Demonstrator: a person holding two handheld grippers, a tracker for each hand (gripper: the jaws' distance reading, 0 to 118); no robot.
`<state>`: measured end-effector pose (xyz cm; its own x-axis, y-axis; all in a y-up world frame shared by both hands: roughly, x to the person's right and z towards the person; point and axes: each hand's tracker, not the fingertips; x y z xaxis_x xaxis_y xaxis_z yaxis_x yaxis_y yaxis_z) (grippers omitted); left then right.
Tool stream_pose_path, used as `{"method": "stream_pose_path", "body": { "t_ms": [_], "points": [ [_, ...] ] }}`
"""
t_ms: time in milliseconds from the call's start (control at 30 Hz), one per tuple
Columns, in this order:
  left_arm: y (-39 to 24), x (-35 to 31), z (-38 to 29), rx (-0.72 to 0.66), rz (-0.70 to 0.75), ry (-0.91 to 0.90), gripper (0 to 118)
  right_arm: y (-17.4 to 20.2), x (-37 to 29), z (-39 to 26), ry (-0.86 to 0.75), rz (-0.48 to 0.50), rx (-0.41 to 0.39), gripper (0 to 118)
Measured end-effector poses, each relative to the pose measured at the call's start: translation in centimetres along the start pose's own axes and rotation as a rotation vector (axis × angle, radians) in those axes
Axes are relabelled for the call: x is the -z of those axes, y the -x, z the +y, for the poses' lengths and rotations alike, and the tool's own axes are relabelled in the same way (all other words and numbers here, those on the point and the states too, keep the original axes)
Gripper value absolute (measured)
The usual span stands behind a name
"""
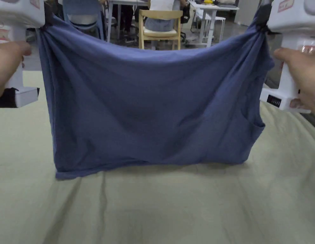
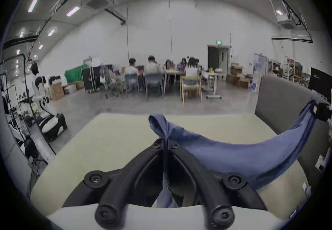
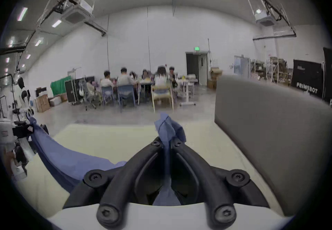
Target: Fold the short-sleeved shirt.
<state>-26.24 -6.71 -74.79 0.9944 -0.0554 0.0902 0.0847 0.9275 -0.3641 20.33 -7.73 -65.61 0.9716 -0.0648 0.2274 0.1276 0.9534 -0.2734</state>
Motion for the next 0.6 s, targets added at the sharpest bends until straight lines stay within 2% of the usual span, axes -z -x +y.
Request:
{"method": "stream_pose_path", "body": {
  "t_ms": [67, 200, 300, 467, 500, 600],
  "points": [
    [-0.4, 1.7, -2.6, 0.009, -0.013, 0.048, 2, -0.6, 1.6, -3.4, 0.059, 0.003, 0.022, 8],
    [-1.0, 3.5, -7.4, 0.062, -0.035, 0.127, 2, -1.7, 3.0, -8.7, 0.141, -0.003, 0.013, 8],
    [-0.9, 2.8, -11.2, 0.029, -0.082, 0.192, 2, -2.6, 2.9, -11.9, 0.194, 0.003, 0.001, 8],
    [0.4, -1.6, -17.5, -0.056, -0.241, 0.225, 2, -3.9, -1.8, -17.8, 0.269, 0.076, -0.019, 8],
    [0.4, -3.0, -18.7, -0.05, -0.227, 0.222, 2, -4.2, -2.9, -18.9, 0.277, 0.109, -0.014, 8],
    [1.1, -6.3, -22.1, -0.077, -0.268, 0.295, 2, -4.9, -7.6, -22.4, 0.313, 0.108, -0.014, 8]
  ]
}}
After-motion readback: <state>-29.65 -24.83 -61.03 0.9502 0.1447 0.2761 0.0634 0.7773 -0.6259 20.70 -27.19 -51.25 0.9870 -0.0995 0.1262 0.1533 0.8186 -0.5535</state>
